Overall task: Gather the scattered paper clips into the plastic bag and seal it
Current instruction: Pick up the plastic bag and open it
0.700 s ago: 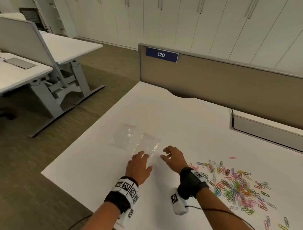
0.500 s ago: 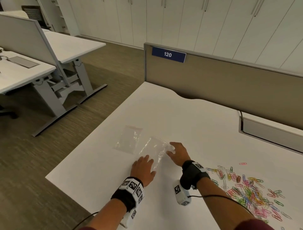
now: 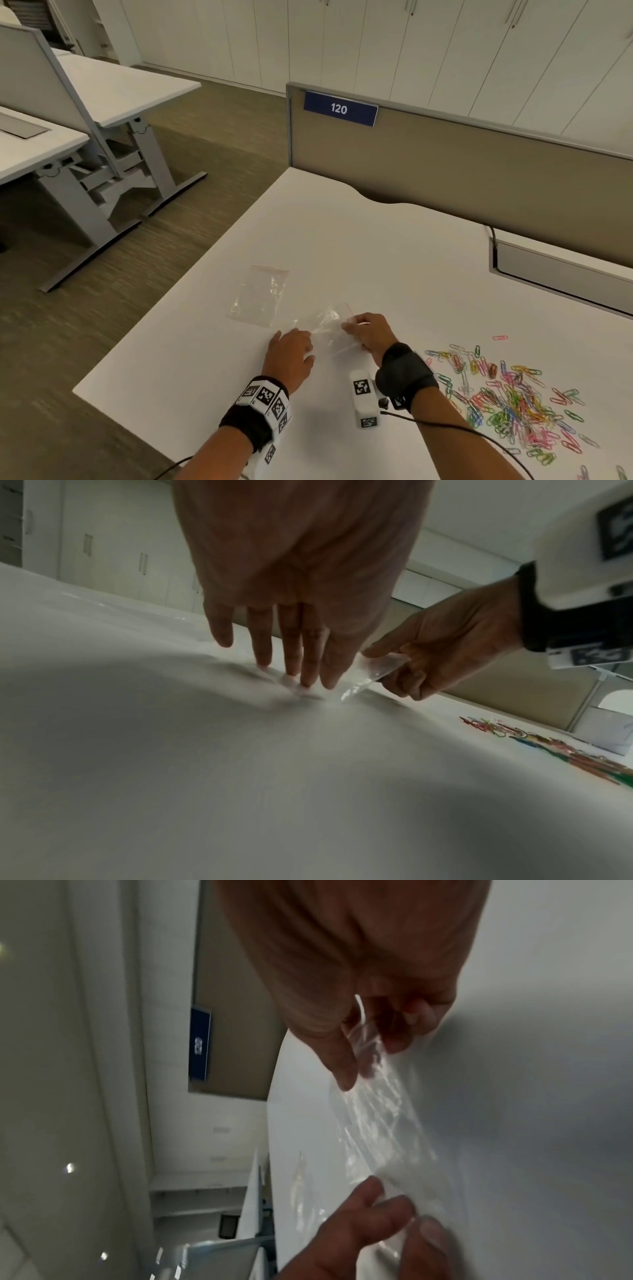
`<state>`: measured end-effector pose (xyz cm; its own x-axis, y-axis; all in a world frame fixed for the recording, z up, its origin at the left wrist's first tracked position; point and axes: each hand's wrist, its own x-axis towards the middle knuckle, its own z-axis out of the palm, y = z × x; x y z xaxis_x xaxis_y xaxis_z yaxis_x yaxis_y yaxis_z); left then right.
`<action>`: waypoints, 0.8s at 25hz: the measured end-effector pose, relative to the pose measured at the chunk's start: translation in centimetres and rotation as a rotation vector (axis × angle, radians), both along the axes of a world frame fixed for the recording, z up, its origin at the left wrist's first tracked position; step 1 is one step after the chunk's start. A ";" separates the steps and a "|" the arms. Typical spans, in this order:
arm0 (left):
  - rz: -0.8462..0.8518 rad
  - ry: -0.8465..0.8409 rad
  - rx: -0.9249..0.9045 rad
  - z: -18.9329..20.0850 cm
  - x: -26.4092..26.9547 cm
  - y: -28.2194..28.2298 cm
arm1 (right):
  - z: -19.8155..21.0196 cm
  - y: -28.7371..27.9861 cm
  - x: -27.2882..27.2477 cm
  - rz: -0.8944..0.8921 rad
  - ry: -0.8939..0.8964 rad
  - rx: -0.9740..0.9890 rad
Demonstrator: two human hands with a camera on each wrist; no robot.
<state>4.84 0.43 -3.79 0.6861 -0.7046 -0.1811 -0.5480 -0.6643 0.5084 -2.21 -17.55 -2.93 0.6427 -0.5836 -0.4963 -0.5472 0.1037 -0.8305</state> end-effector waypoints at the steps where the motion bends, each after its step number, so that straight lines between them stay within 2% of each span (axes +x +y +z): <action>1: -0.056 -0.038 0.048 0.3 0.1 -0.1 | 0.6 0.3 -0.8 -0.010 -0.035 0.054; 3: -0.184 -0.120 0.124 1.4 -0.1 -0.6 | 1.9 0.8 -2.8 -0.044 -0.095 0.109; 5: -0.190 -0.136 0.029 2.9 -0.8 -1.6 | 3.0 1.2 -5.0 -0.107 -0.164 0.120; 6: -0.135 -0.075 -0.086 3.9 -1.3 -2.2 | 3.5 1.3 -5.9 -0.134 -0.195 0.103; 8: -0.015 0.178 -0.324 5.8 -2.4 -3.6 | 4.0 1.5 -7.7 -0.187 -0.226 0.039; 9: 0.012 0.304 -0.387 6.5 -3.2 -4.4 | 4.3 1.8 -8.5 -0.210 -0.229 -0.005; 11: -0.013 0.402 -0.404 7.5 -4.7 -6.0 | 4.5 2.2 -9.8 -0.225 -0.209 -0.127; 13: -0.062 0.371 -0.373 7.6 -6.3 -7.3 | 4.7 2.4 -11.0 -0.221 -0.200 -0.222; 15: -0.083 0.343 -0.364 7.5 -7.7 -8.3 | 5.1 2.2 -12.6 -0.211 -0.214 -0.223; 20: -0.150 0.317 -0.360 8.1 -11.0 -10.6 | 6.5 0.2 -17.3 -0.211 -0.298 0.003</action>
<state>-6.19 -10.13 4.34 0.5228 -0.8476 -0.0913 -0.4052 -0.3413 0.8481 -19.47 -17.38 3.56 0.6248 -0.7176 -0.3076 -0.2477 0.1914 -0.9497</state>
